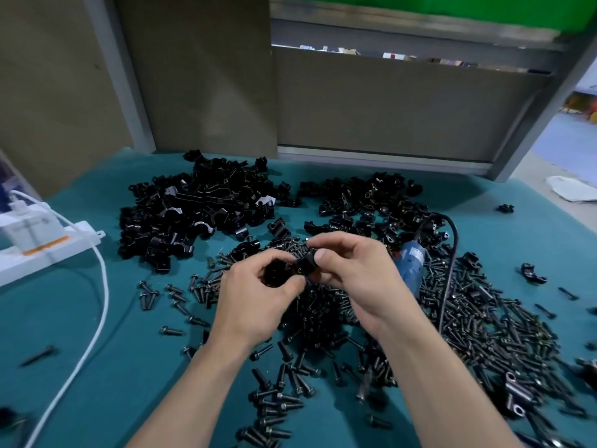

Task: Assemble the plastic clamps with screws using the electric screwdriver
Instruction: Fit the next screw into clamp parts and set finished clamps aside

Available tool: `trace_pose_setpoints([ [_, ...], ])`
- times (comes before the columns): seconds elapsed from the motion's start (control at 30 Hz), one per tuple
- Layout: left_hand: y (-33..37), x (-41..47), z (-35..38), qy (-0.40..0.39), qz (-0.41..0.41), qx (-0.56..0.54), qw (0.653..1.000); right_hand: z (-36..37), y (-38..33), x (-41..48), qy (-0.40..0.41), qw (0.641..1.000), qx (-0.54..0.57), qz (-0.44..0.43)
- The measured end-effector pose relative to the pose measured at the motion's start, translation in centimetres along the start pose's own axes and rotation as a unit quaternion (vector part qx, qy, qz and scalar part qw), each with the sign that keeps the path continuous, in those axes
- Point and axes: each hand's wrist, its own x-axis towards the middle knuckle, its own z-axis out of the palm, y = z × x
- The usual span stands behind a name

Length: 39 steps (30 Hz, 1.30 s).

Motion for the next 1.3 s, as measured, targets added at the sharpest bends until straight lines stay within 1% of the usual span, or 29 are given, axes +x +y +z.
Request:
trace_pose_setpoints([
  [0.07, 0.1, -0.1, -0.1, -0.007, 0.009, -0.013, 1.000, 0.0, 0.5, -0.6, 0.002, 0.999, 0.054, 0.009],
  [0.1, 0.1, -0.1, -0.2, -0.014, 0.012, -0.015, 1.000, -0.1, 0.7, -0.8, 0.005, 0.998, 0.063, 0.007],
  [0.23, 0.3, -0.4, -0.3, -0.043, 0.022, -0.016, 0.999, -0.7, 1.2, -1.6, -0.013, 1.000, 0.008, -0.023],
  [0.33, 0.3, -0.2, -0.6, -0.053, 0.024, -0.065, 0.996, -1.0, 1.0, -1.9, -0.021, 0.999, -0.013, -0.049],
  [0.43, 0.4, -0.2, -0.8, -0.051, 0.039, -0.070, 0.995, -1.2, 0.9, -2.0, -0.064, 0.995, -0.046, -0.062],
  [0.5, 0.6, -0.3, -0.8, -0.037, 0.046, -0.056, 0.997, -1.1, 1.0, -2.1, -0.072, 0.996, -0.033, -0.050],
  [0.63, 0.8, -0.4, -0.8, -0.008, 0.053, -0.065, 0.996, -0.3, 1.6, -2.2, 0.004, 0.998, 0.055, -0.007],
  [0.67, 0.8, -0.5, -0.7, 0.000, 0.048, -0.064, 0.997, -0.1, 1.7, -2.2, 0.029, 0.999, 0.042, -0.011],
  [0.73, 0.9, -0.5, -0.5, 0.016, 0.033, -0.051, 0.998, 0.3, 2.0, -2.2, 0.069, 0.996, -0.044, -0.034],
  [0.77, 0.9, -0.5, -0.4, 0.027, 0.026, -0.044, 0.998, 0.5, 2.2, -2.2, 0.075, 0.993, -0.081, -0.043],
  [0.87, 0.8, -0.6, -0.2, 0.051, 0.026, 0.004, 0.998, 1.1, 2.6, -2.3, 0.066, 0.992, -0.104, -0.039],
  [0.93, 0.8, -0.6, -0.3, 0.035, 0.030, 0.005, 0.999, 1.3, 2.8, -2.3, 0.070, 0.991, -0.112, -0.031],
  [1.0, 0.6, -0.2, -0.5, 0.011, 0.029, -0.035, 0.999, 1.2, 2.6, -2.2, 0.056, 0.996, -0.062, -0.012],
  [1.07, 0.6, 0.2, -0.8, -0.005, 0.020, -0.095, 0.995, 1.0, 2.2, -2.2, 0.016, 0.999, 0.048, 0.010],
  [1.17, 0.8, 0.4, -1.2, -0.019, -0.017, -0.211, 0.977, 0.7, 1.5, -2.3, -0.029, 0.977, 0.202, 0.057],
  [1.23, 0.8, 0.4, -1.3, -0.028, -0.056, -0.259, 0.964, 0.5, 1.1, -2.5, -0.042, 0.966, 0.244, 0.078],
  [1.3, 1.0, 0.4, -1.4, -0.036, -0.078, -0.277, 0.957, 0.4, 0.9, -2.6, -0.042, 0.962, 0.253, 0.091],
])
